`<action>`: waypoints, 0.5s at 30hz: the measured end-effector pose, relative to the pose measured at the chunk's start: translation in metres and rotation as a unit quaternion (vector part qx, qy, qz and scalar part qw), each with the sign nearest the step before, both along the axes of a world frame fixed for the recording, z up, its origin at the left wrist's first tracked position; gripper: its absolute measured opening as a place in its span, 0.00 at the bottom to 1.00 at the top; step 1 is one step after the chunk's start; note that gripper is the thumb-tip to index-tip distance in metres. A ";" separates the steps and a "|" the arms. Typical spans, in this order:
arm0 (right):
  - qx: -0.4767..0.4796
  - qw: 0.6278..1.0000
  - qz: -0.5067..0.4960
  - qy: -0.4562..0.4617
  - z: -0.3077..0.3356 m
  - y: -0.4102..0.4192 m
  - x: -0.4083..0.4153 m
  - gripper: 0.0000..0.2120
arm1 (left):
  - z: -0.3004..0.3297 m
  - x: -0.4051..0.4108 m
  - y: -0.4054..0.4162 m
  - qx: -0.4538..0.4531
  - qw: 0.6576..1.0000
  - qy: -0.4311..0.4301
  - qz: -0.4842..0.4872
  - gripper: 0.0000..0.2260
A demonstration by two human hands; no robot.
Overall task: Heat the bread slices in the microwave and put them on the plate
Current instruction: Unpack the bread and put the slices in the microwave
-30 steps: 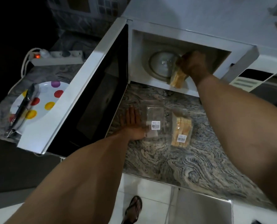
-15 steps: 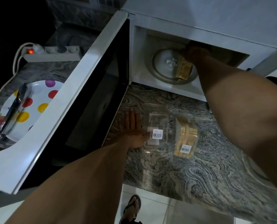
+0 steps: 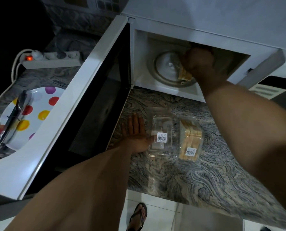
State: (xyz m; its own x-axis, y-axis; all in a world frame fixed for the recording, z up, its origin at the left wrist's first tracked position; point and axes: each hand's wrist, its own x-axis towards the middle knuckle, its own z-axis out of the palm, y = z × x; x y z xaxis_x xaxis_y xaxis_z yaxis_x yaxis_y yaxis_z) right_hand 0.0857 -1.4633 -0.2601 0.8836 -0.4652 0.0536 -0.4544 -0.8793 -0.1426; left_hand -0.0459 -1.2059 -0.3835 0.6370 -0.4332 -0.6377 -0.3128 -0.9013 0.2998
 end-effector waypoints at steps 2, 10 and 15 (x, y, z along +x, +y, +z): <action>-0.017 0.998 0.000 -0.066 -0.001 0.007 -0.020 0.28 | -0.002 0.001 -0.001 0.000 1.000 -0.001 0.002 0.43; 0.150 0.981 0.072 -0.100 -0.002 0.066 -0.117 0.22 | 0.000 -0.001 0.001 -0.021 1.000 -0.006 0.019 0.39; 0.241 0.969 0.051 -0.033 -0.009 0.108 -0.177 0.27 | 0.001 -0.008 0.002 -0.045 0.996 -0.038 0.066 0.32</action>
